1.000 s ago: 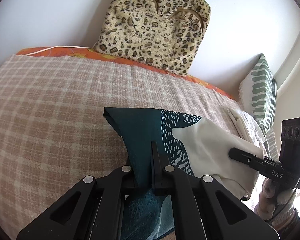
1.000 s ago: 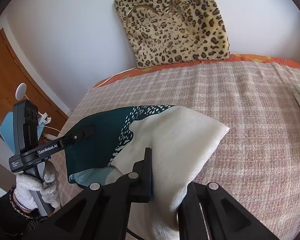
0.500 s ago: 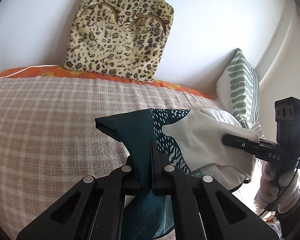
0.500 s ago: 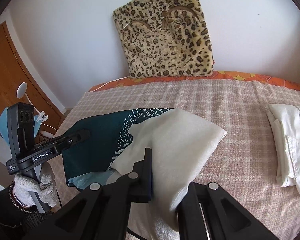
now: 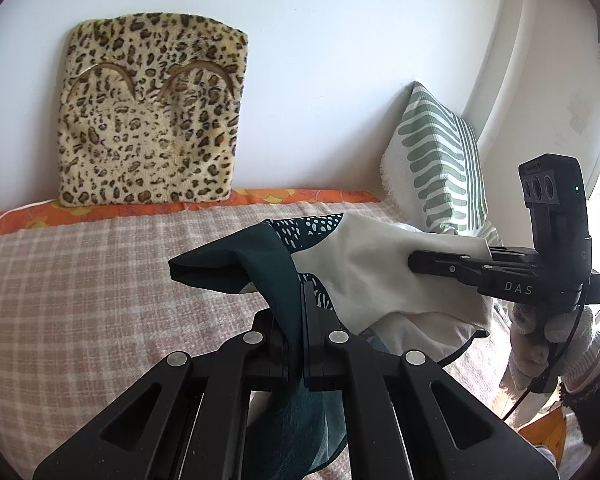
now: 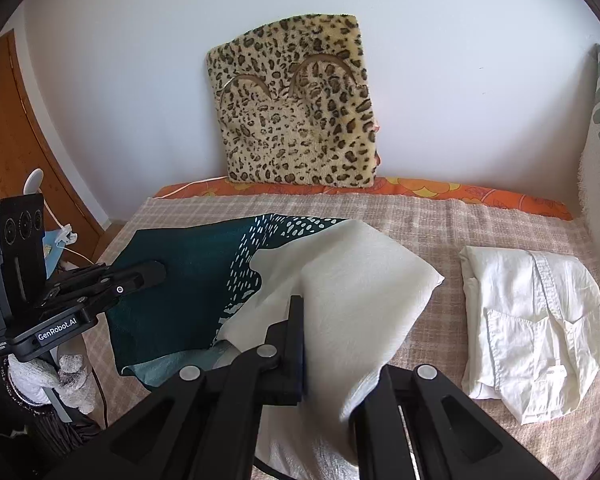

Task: Fold small clothes
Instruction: 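Lift the folded shirt with both tools and carry it toward the white clothes stack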

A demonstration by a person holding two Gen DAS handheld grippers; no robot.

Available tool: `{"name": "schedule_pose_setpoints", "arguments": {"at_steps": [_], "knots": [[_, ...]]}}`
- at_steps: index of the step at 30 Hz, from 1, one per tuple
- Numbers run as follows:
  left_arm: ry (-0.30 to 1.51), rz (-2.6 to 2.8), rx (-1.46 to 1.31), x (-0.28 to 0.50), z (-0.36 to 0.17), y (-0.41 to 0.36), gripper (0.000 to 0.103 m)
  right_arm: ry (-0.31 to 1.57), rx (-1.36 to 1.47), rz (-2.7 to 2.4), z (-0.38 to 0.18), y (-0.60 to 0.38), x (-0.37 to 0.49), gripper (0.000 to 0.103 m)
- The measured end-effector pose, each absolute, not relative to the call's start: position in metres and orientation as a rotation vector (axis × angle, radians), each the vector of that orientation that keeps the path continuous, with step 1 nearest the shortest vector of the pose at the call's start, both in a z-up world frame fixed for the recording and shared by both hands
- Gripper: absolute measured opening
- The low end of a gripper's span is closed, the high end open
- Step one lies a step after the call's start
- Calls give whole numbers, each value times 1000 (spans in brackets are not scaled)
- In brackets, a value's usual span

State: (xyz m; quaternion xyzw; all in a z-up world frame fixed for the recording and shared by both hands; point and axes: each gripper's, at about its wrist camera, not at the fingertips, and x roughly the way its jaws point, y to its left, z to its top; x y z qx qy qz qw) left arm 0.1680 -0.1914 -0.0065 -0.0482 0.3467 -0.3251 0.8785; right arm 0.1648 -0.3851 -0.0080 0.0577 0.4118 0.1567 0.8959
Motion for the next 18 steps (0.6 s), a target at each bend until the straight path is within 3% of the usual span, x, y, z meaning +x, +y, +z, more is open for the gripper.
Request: {"name": "schedule_pose_setpoints", "arguments": {"at_steps": [18], "knots": [[714,-802,-92,211,-8,-344,3,813,75,148,20,-537,180,1]]}}
